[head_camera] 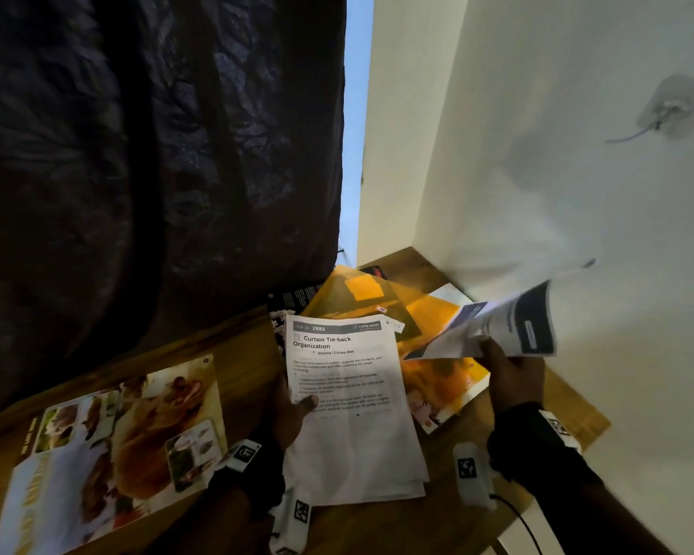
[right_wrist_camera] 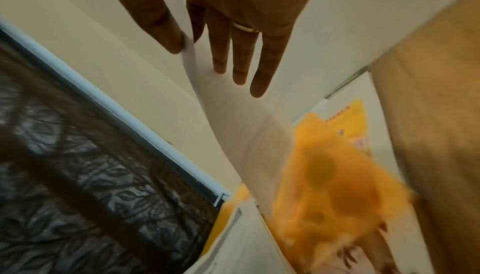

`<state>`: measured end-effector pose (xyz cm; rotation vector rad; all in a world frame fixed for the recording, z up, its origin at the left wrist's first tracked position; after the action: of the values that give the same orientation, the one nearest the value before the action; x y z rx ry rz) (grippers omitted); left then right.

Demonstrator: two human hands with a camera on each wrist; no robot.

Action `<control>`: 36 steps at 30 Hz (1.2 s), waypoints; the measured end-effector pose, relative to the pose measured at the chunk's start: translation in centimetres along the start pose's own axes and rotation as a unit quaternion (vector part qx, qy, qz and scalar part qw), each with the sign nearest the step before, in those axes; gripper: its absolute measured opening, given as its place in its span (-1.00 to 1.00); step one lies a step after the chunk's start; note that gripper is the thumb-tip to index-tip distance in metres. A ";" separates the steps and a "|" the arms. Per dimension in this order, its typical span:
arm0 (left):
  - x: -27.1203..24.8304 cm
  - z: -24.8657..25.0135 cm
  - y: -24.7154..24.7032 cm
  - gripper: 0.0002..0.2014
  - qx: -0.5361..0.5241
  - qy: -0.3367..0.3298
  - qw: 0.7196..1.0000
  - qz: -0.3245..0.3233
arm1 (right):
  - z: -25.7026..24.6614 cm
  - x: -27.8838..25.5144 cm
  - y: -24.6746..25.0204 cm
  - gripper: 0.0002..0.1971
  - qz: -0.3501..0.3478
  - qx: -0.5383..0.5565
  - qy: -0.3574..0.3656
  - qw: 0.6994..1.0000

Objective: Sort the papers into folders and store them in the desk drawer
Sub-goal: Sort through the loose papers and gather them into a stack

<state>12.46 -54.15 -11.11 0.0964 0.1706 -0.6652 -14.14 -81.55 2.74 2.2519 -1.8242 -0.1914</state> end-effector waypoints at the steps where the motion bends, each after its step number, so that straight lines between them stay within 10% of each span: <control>1: 0.0 0.0 0.0 -0.46 0.001 0.001 1.000 0.000 | -1.8 -0.1 0.1 -0.58 -0.009 0.016 0.030 0.999; 4: 0.3 -0.3 -0.1 -0.45 0.008 0.005 1.000 0.000 | -6.1 -0.9 0.2 -0.90 -0.055 0.066 0.078 0.993; 12: -0.1 0.9 -0.3 -0.46 -0.011 -0.013 1.000 -0.006 | -7.1 0.5 -0.3 -0.79 -0.085 0.211 0.064 0.972; 26: 0.0 1.5 -0.2 -0.74 -0.091 0.001 0.996 0.005 | 4.2 1.3 -12.2 -0.68 -0.211 -0.219 0.018 0.952; 36: -0.4 1.6 -0.9 -0.63 -0.077 0.008 0.996 -0.034 | 5.3 -1.5 -12.5 -0.53 -0.210 -0.151 -0.045 0.965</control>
<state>11.79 -54.88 -9.52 -0.0523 0.2414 -0.7178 -3.98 -78.22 -5.75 2.3996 -1.2255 -0.6101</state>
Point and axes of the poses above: each hand's wrist, its own x-axis towards the middle knuckle, its own y-axis out of the back of the hand, z = x × y, the point moved 10 cm from there along x, towards the middle knuckle
